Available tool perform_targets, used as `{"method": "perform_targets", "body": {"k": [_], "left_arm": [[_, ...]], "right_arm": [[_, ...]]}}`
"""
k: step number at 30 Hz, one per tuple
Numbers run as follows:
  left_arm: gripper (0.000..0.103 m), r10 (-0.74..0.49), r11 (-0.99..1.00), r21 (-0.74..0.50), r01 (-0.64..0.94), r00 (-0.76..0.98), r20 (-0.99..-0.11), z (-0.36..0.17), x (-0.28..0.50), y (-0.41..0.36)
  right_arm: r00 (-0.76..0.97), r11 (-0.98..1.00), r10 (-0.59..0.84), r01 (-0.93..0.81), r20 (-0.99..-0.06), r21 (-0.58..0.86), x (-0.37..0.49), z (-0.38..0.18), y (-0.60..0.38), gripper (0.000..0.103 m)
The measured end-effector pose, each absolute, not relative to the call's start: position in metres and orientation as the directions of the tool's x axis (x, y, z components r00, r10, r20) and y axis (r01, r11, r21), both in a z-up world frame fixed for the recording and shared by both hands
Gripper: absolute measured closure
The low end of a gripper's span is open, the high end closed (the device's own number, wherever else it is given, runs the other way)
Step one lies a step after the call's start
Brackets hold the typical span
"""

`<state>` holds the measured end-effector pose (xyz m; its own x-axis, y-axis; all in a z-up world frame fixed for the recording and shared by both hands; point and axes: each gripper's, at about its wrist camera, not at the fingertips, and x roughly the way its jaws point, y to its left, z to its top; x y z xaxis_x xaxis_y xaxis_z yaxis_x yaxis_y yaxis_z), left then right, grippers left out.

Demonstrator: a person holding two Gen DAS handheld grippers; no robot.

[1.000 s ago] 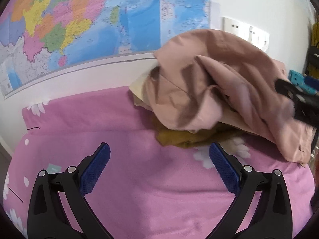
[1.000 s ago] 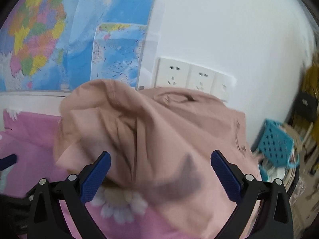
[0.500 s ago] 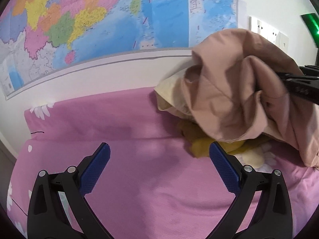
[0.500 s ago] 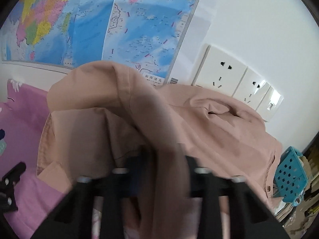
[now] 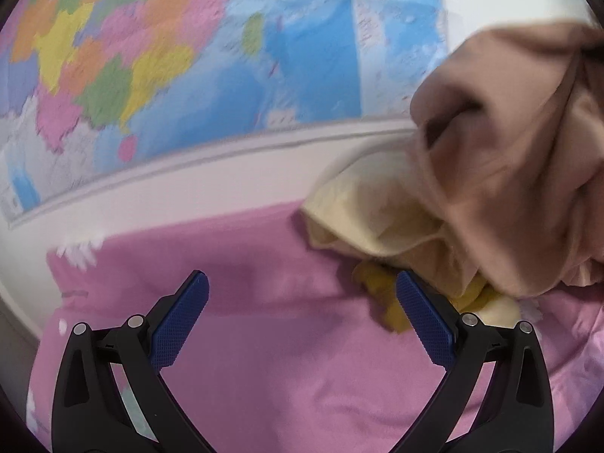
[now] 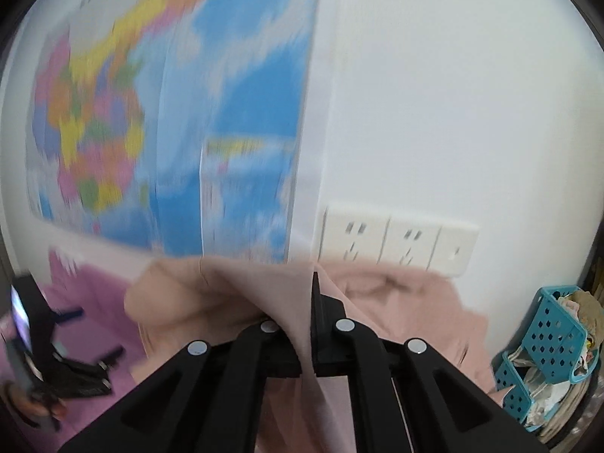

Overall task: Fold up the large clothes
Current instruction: 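Lift the pink jacket with the right gripper while the left gripper grasps it too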

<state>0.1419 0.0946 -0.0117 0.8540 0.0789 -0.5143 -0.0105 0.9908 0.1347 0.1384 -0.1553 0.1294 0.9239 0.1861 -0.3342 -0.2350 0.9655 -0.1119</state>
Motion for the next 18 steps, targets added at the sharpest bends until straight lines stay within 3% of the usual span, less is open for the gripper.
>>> {"method": "perform_targets", "body": {"k": [7, 16, 18], "left_arm": [[0.005, -0.036, 0.962, 0.236, 0.135, 0.923, -0.383, 0.007, 0.149, 0.051], [0.004, -0.412, 0.858, 0.225, 0.463, 0.879, -0.239, 0.045, 0.154, -0.019], [0.004, -0.445, 0.849, 0.218, 0.481, 0.874, -0.193, 0.061, 0.159, -0.027]], "right_arm": [[0.957, 0.971, 0.240, -0.238, -0.162, 0.035, 0.113, 0.188, -0.204, 0.101], [0.955, 0.960, 0.275, -0.266, -0.112, 0.085, 0.103, 0.218, -0.228, 0.101], [0.956, 0.959, 0.278, -0.270, -0.094, 0.088, 0.095, 0.225, -0.234, 0.101]]}}
